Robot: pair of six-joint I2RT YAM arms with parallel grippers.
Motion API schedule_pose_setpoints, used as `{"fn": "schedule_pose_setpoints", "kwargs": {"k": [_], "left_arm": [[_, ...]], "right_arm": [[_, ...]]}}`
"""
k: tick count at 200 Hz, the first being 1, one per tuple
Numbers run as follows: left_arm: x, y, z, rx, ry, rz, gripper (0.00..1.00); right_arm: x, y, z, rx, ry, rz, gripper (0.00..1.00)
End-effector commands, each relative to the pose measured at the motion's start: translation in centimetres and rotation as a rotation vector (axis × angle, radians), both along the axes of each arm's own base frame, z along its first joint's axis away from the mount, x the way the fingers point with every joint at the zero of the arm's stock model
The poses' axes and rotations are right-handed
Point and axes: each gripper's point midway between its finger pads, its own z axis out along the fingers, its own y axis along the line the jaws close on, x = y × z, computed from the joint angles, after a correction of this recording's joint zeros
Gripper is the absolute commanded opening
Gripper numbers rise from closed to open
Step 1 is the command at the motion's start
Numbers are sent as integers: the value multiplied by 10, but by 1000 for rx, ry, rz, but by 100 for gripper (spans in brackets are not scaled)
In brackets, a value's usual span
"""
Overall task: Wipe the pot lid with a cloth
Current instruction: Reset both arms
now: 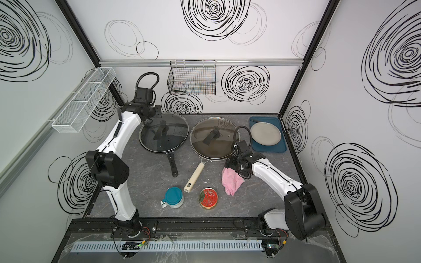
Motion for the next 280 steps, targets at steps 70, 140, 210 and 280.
{"fn": "schedule_pose_setpoints", "kwargs": {"k": [70, 140, 210, 280], "left_arm": [[-88, -8, 48, -61, -395, 52, 100], [-168, 51, -39, 146, -432, 291, 99], [-187, 71, -86, 311, -516, 324, 99], [-171, 48, -118, 224, -687, 154, 99]], "right_arm": [[61, -99, 104, -266, -630, -188, 100], [72, -171, 59, -518, -767, -250, 100], [90, -164, 24, -559, -869, -140, 100], [101, -167, 2, -480, -837, -107, 100]]}}
